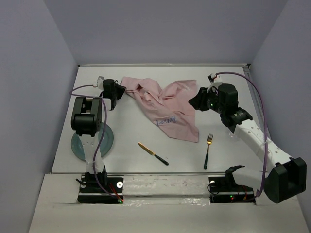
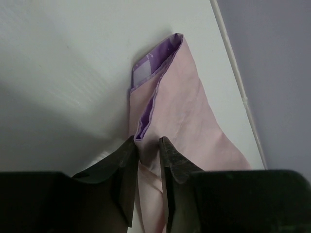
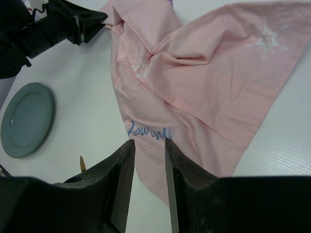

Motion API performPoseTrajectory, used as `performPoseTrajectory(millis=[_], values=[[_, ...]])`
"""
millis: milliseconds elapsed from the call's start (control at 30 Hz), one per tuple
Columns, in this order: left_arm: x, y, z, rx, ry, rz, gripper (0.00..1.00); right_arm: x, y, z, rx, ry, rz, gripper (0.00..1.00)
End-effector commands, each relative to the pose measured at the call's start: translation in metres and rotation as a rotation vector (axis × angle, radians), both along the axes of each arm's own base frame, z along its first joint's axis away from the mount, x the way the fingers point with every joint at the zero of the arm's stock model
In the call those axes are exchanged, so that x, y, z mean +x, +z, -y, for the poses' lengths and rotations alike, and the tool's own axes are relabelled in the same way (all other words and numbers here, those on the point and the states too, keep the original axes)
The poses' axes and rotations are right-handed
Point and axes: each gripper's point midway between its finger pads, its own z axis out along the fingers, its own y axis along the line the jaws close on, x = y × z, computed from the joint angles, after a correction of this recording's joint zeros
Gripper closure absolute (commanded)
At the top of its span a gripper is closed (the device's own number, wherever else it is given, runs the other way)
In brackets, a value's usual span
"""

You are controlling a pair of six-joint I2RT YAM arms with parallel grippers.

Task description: Set the dinner table for one person

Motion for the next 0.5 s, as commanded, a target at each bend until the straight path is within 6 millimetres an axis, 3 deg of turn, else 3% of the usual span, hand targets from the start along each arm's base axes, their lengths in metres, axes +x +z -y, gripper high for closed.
performPoseTrajectory(millis=[0,167,300,367,433,467], values=[[0.024,0.045,-0.008,0.002,0.029,0.136,0.74,0.008,0.017,-0.009,0.018,0.022,0.048,0.63],[0.030,0.063,-0.009,0.057,0.005,0.181,1.00,0.017,0.003,-0.006,-0.009,-0.010,0.020,0.53],[0.029,0.079,-0.011,0.098,-0.010,0.215,1.00,0.028,-0.006,-0.004,-0.035,-0.035,0.003,0.40],[0.029,0.092,-0.017,0.132,0.013,0.239,1.00,0.040,-0.016,0.000,-0.065,-0.077,-0.013,0.36],[0.027,0.098,-0.019,0.155,0.008,0.248,1.00,0.053,-0.022,0.007,-0.097,-0.134,-0.033,0.23],[0.025,0.105,-0.020,0.173,0.008,0.259,1.00,0.069,-0.025,0.013,-0.120,-0.198,-0.040,0.19]])
